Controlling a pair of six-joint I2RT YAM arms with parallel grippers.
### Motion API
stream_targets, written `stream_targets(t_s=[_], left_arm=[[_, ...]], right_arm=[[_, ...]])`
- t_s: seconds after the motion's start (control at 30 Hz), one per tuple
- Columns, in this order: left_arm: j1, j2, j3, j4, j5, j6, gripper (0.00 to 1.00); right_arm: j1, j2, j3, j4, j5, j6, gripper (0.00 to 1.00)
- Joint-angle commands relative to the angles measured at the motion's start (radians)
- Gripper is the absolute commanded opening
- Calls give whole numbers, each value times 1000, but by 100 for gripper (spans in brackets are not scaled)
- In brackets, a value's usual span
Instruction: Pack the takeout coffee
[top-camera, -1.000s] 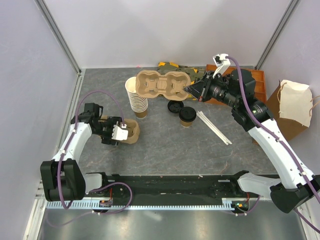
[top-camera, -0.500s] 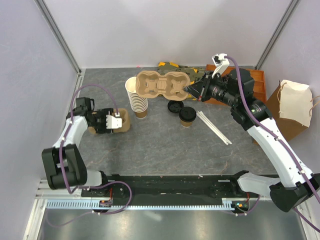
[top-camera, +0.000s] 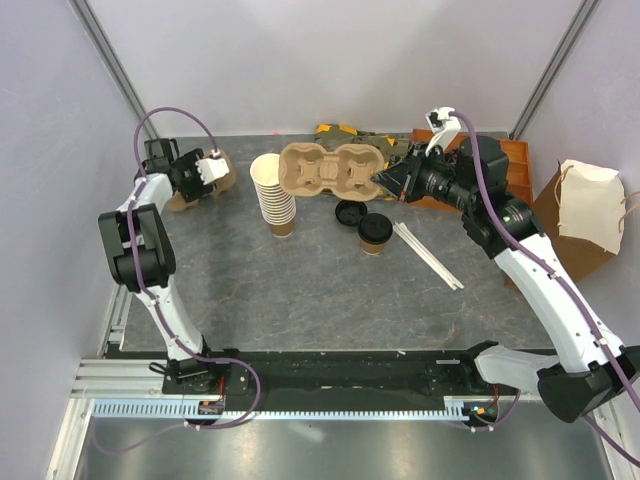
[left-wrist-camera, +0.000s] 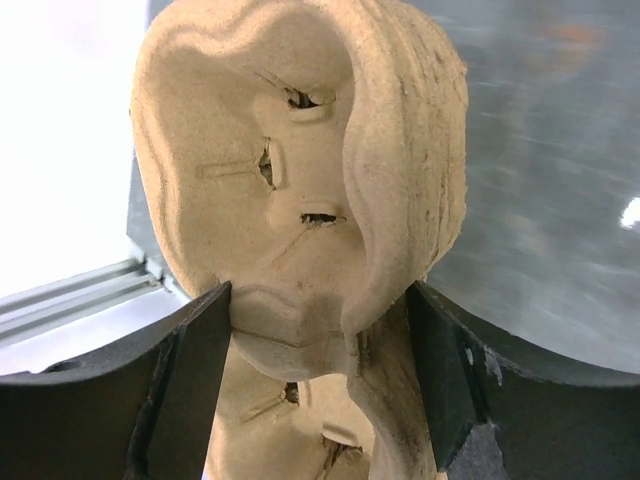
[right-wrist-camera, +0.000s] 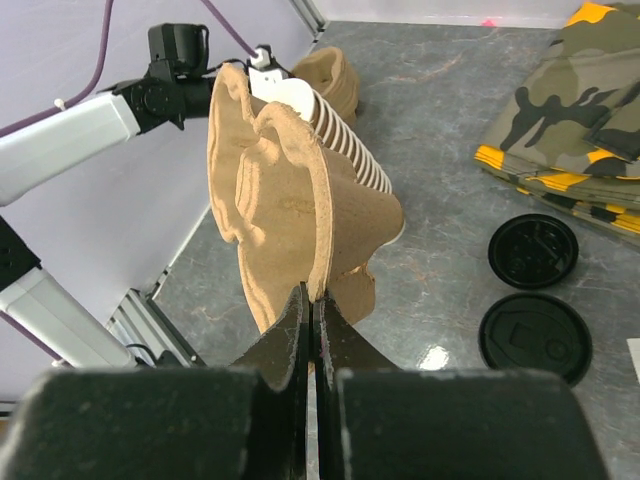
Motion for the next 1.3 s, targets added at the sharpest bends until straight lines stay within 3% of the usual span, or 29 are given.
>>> stream_targets(t_s=[0.0, 0.13, 0.3, 0.57, 0.67, 0.83, 0.9, 0.97, 1.0, 1.13, 1.23, 1.27], left_arm=[[1, 83, 103, 45, -30, -136, 79], [4, 25, 88, 43, -7, -258, 90], [30, -221, 53, -44, 91, -485, 99], [76, -653, 56, -151, 127, -945, 100], [72, -820, 24, -187, 290, -1193, 100], [-10, -976, -93, -92, 478, -1589, 100], [-84, -1016, -214, 78, 522, -1763, 100], [-161, -1087, -347, 284, 508, -1834, 100], [-256, -1101, -372, 324, 475, -1838, 100], [-445, -1058, -395, 327, 415, -1832, 100], [-549, -1037, -409, 371, 335, -1829, 90], [-572, -1032, -420, 391, 303, -1838, 81]], right_arm=[[-15, -3, 32, -21, 15, -39, 0], [-26, -15, 23, -53, 13, -74, 0], [-35, -72, -16, -52, -5, -85, 0], [-38, -205, -40, -52, 44, -62, 0], [-55, -222, -28, -53, 76, -39, 0], [-76, -270, -71, -13, 55, 41, 0], [-89, -287, -111, 17, -6, 84, 0], [-101, -307, -150, 51, -57, 107, 0], [-107, -319, -161, 54, -89, 118, 0], [-130, -341, -184, 68, -151, 138, 0], [-147, -354, -192, 73, -188, 139, 0], [-155, -357, -192, 68, -198, 138, 0]])
